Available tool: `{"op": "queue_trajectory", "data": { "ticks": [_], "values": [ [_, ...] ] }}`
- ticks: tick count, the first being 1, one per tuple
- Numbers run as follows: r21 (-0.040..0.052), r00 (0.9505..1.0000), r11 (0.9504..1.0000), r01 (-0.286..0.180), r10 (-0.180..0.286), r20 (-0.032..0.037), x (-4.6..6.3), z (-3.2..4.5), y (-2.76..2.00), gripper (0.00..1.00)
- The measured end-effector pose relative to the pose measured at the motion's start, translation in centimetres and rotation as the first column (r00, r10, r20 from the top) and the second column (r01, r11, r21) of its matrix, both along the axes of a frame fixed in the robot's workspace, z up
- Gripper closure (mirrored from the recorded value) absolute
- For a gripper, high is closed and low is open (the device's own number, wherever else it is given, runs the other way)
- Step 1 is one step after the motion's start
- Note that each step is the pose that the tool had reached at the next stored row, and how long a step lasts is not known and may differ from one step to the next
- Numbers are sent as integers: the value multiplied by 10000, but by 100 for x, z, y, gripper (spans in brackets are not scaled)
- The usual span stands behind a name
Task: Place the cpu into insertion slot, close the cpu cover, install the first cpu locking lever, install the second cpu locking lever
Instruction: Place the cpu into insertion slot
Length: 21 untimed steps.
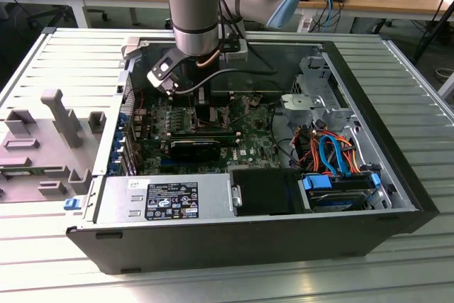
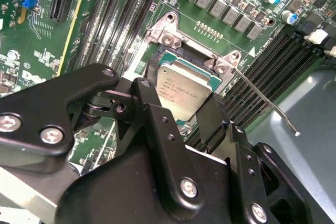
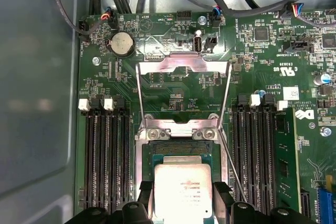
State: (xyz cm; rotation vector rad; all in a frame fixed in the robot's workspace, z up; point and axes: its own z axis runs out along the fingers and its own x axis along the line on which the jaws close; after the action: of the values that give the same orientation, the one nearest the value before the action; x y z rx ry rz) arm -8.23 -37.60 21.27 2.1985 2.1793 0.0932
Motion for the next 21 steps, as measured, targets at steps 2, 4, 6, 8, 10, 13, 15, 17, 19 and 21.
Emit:
{"op": "queue_trajectory", "data": {
  "ticks": [2,4,6,8,10,13,15,17,19,21],
  "values": [
    [-1,10000,10000,0,0,0,0,-14,0,46],
    [-13,10000,10000,2,-2,0,2,-27,0,46],
    [-25,10000,10000,0,0,-1,4,-35,0,46],
    [-32,10000,10000,0,0,0,9,-39,6,46],
    [-42,10000,10000,-2,2,0,26,-39,17,46],
    [-57,10000,10000,2,-2,0,38,-45,18,46],
    [-64,10000,10000,0,0,0,39,-55,18,46],
    [-73,10000,10000,-2,2,0,43,-64,18,46],
    [-80,10000,10000,1,-1,0,51,-73,18,46],
    [-81,10000,10000,0,0,1,53,-85,18,46]
  ]
}}
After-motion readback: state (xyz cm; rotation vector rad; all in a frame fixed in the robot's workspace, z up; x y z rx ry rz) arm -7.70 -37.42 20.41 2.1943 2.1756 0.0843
